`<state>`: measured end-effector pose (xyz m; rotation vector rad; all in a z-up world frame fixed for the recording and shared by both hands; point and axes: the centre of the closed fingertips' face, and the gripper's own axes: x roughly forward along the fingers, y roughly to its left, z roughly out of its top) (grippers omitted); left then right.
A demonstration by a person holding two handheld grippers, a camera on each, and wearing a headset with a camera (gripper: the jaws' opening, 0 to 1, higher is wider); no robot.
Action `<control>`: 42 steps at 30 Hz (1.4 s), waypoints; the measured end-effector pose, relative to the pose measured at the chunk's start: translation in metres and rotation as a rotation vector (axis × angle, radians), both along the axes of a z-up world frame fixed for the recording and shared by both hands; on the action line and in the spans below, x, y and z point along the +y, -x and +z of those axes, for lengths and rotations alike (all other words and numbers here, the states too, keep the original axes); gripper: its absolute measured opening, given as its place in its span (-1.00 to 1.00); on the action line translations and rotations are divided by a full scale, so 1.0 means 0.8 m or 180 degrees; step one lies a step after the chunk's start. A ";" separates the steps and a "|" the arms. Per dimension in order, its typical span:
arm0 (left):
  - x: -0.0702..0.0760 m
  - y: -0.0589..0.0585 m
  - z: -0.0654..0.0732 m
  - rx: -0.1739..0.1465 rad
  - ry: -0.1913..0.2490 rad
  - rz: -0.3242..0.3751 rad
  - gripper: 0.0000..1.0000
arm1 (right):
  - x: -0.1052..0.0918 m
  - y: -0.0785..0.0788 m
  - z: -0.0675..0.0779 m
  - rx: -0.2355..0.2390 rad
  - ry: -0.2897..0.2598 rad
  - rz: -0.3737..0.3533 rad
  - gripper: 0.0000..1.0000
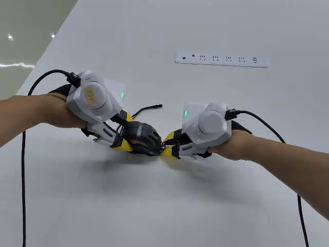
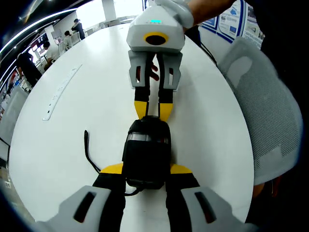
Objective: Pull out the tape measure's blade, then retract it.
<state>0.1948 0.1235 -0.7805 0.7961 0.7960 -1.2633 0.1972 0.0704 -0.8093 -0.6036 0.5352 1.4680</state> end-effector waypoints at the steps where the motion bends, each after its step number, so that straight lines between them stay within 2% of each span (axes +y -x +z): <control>1: 0.000 0.000 0.000 -0.0002 -0.0003 0.0002 -0.47 | 0.000 0.000 0.000 -0.0003 0.0004 0.0004 -0.79; 26: 0.006 0.000 -0.001 -0.0002 -0.0025 0.0025 -0.48 | -0.001 -0.001 0.002 -0.0047 0.0047 0.0049 -0.79; 42: 0.005 0.000 0.000 -0.0012 0.0009 0.0060 -0.48 | -0.003 -0.001 0.002 -0.0091 0.0075 0.0096 -0.79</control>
